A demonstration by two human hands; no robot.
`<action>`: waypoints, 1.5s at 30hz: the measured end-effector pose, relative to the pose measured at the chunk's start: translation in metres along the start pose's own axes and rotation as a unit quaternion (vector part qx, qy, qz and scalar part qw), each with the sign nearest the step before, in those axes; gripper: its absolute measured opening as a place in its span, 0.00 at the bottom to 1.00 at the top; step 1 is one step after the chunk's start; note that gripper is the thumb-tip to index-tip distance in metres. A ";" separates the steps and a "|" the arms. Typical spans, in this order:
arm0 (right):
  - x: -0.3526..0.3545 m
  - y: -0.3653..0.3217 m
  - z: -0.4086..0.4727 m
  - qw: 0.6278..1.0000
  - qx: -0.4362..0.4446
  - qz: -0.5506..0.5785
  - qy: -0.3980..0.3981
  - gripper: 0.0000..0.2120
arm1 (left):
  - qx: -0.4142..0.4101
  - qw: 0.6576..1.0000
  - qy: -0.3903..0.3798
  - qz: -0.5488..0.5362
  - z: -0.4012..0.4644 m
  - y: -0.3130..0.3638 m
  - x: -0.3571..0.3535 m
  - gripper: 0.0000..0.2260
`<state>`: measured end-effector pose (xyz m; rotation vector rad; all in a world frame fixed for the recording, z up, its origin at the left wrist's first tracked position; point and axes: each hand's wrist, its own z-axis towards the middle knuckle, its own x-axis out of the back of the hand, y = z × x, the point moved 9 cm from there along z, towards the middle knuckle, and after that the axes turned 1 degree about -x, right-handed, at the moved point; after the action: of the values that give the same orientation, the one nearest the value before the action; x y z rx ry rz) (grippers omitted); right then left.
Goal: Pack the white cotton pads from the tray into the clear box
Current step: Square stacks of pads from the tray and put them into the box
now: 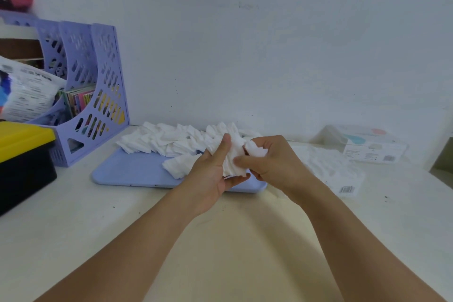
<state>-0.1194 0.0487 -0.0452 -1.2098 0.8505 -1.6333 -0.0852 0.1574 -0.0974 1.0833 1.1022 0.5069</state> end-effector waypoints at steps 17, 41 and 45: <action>0.007 0.011 -0.001 0.993 -0.067 0.094 0.038 0.10 | 0.067 0.996 -0.044 -0.034 -0.005 -0.007 -0.005 0.17; -0.008 -0.012 -0.012 0.990 -0.004 -0.077 -0.114 0.20 | 0.117 0.989 -0.063 -0.061 -0.009 -0.017 -0.011 0.24; -0.012 -0.012 -0.007 0.977 0.035 -0.199 -0.065 0.21 | 0.120 0.990 -0.049 -0.054 -0.008 -0.020 -0.009 0.23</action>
<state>-0.1282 0.0645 -0.0405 -1.4886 0.4824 -1.8557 -0.0993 0.1451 -0.1118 1.2367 1.1479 0.2361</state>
